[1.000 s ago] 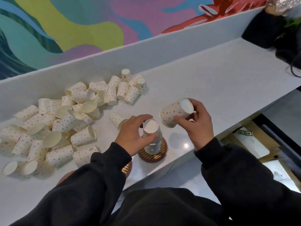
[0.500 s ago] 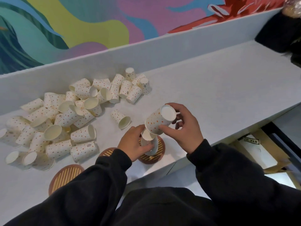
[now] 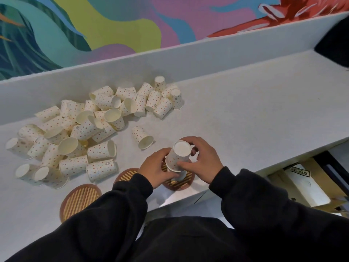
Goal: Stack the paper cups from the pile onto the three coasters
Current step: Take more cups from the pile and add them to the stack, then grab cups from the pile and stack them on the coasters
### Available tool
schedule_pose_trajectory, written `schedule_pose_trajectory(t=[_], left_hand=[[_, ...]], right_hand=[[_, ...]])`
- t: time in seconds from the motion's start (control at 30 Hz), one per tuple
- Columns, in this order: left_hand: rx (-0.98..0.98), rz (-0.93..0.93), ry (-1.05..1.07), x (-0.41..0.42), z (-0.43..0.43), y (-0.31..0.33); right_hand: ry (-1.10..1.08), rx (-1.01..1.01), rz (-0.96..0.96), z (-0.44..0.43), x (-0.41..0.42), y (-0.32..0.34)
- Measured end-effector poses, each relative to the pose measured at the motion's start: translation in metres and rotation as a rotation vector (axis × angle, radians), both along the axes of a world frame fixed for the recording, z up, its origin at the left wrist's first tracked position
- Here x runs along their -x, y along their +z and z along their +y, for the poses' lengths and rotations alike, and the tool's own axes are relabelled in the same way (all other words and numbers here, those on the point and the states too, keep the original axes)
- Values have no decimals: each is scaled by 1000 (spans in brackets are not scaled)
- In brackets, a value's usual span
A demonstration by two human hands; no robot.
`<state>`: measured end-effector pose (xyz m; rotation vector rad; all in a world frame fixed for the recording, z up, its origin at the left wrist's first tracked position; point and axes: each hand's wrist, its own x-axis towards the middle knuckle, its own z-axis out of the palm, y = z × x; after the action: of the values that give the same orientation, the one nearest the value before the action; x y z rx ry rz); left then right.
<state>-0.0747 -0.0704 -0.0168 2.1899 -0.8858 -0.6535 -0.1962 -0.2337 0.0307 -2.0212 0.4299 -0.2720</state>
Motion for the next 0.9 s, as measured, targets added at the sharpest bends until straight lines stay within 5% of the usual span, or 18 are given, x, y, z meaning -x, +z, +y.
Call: schedule_pose_trajectory(t=[0.63,0.9], left_hand=[[-59,-51,-72,-35,22,7],[20,-121,230,-91,78,32]], right_hand=[[42,-17,111,4,-4,-29],[-95,-112,-273,42,-42,52]])
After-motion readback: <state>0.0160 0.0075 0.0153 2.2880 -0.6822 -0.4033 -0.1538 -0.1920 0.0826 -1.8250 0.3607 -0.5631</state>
